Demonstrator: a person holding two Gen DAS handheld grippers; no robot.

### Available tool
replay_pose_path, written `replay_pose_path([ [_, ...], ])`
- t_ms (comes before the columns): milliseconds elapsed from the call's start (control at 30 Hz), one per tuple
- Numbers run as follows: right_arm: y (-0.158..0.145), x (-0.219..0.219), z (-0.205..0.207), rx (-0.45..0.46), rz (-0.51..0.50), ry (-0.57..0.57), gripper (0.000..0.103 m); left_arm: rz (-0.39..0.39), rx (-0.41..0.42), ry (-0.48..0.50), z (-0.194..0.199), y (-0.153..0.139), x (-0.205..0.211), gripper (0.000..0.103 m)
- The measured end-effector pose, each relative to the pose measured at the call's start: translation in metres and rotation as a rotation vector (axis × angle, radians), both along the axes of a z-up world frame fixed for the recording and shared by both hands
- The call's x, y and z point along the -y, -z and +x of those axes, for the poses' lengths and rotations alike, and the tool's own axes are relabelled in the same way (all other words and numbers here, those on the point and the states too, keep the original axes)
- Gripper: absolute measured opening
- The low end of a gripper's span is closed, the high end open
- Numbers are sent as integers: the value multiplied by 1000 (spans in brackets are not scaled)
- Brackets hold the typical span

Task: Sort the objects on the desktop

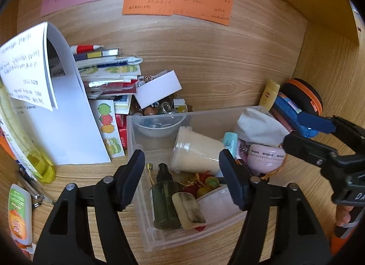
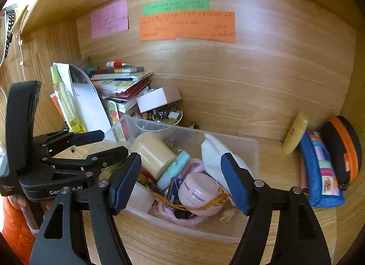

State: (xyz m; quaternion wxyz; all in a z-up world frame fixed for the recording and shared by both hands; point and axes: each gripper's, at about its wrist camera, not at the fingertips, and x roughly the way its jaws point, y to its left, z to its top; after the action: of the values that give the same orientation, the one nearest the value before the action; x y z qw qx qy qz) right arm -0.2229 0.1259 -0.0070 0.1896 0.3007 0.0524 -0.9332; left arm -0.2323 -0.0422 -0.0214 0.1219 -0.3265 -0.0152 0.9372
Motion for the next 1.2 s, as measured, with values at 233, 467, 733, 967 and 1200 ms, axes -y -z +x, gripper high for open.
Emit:
replay_pose_path([
  [233, -7, -20, 23, -34, 10, 56, 82, -27, -58, -20, 25, -16, -4, 88],
  [467, -9, -37, 43, -24, -3, 84, 88, -59, -112, -37, 61, -30, -14, 99],
  [733, -9, -56, 73, -49, -30, 107, 102, -29, -140, -65, 96, -40, -22, 99],
  [967, -9, -69, 95, -48, -62, 97, 102, -20, -194, -88, 124, -47, -33, 99],
  [1200, -9, -73, 112, -67, -73, 77, 102, -32, -227, -109, 142, -44, -41, 99],
])
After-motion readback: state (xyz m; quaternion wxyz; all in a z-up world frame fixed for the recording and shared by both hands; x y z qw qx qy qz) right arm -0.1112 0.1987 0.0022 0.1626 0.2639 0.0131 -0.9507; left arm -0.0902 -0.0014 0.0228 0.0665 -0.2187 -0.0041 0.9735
